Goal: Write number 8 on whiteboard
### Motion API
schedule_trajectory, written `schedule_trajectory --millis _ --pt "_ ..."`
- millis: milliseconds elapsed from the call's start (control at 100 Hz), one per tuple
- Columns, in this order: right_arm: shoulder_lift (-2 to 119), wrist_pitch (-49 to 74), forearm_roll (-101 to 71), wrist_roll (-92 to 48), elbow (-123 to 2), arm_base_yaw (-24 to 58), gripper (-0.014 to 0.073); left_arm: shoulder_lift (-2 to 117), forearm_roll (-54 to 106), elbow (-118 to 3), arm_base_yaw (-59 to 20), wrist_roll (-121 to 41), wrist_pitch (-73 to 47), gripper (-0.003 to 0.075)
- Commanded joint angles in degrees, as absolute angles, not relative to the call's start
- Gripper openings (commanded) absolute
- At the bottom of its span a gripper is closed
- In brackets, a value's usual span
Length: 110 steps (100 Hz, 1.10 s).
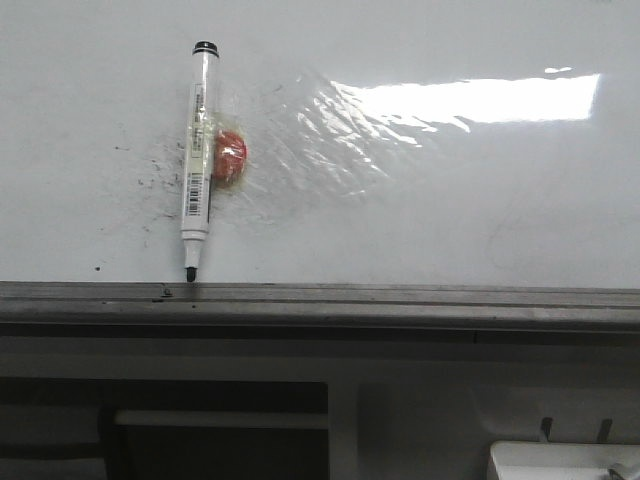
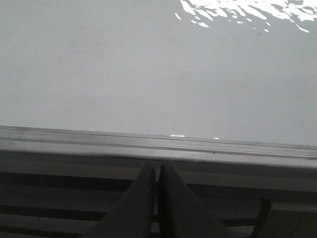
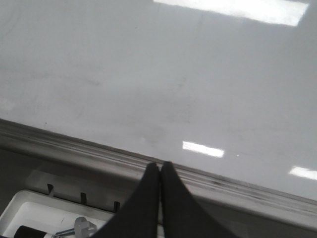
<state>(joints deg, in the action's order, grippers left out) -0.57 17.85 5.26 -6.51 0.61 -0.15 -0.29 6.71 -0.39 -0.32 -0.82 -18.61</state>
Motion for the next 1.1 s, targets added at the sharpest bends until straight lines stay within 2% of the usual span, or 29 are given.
schedule_trajectory --millis 0,100,160,210,320,520,660,820,870,930,1040,1090 --pt "-1.8 11.7 6.3 -6.5 1.3 -0.6 -0.0064 -1.9 8.0 1.9 -0.2 -0.5 -13.7 -0.002" --pt "-1.8 3.1 5.3 -6.5 1.3 -0.6 -0.0064 -1.9 23.9 1.9 -0.2 0.0 -12.7 -0.002" --pt "-1.8 -3.6 0.0 -6.5 1.3 -0.6 -0.0064 -1.9 43.5 1.9 -0.2 0.0 -12.7 -0.002" --pt "-1.8 -7.2 -6.4 -6.5 1.3 -0.6 -0.0064 -1.9 53.4 1.9 -0.2 0.0 -12.8 -0.002" --pt "-1.8 -12.4 -21.1 -6.5 1.2 -0.6 -0.0064 -1.9 62.4 1.9 -0.2 0.0 -9.8 -0.002" --pt "-1.8 -9.3 -31.7 -6.5 -0.4 -0.6 -0.0064 -1.9 63.2 0.7 -0.2 -3.0 -9.3 -0.002" --pt "0.0 5.6 -30.8 -8.0 -7.8 -0.6 -0.0063 -0.2 50.8 -7.2 -0.3 -16.0 -10.2 -0.002" --pt "6.9 22.5 -20.1 -13.1 -19.2 -0.6 -0.0061 10.9 32.8 -20.0 -0.3 -16.5 -20.8 -0.0015" --pt "9.2 25.3 -17.6 -13.1 -22.0 -0.6 -0.0048 15.4 31.9 -23.1 -0.3 -16.6 -24.6 0.002" --pt "11.6 26.8 -16.1 -13.1 -24.7 -0.6 0.0 19.7 32.1 -25.5 -2.5 -16.8 -26.1 0.0114" --pt "13.8 26.6 -16.2 -13.1 -26.7 0.4 0.019 27.0 32.0 -27.9 -6.8 -18.0 -28.3 0.0348" --pt "14.2 26.5 -16.3 -13.1 -26.8 1.2 0.0283 30.0 32.9 -28.3 -9.4 -18.9 -28.4 0.042"
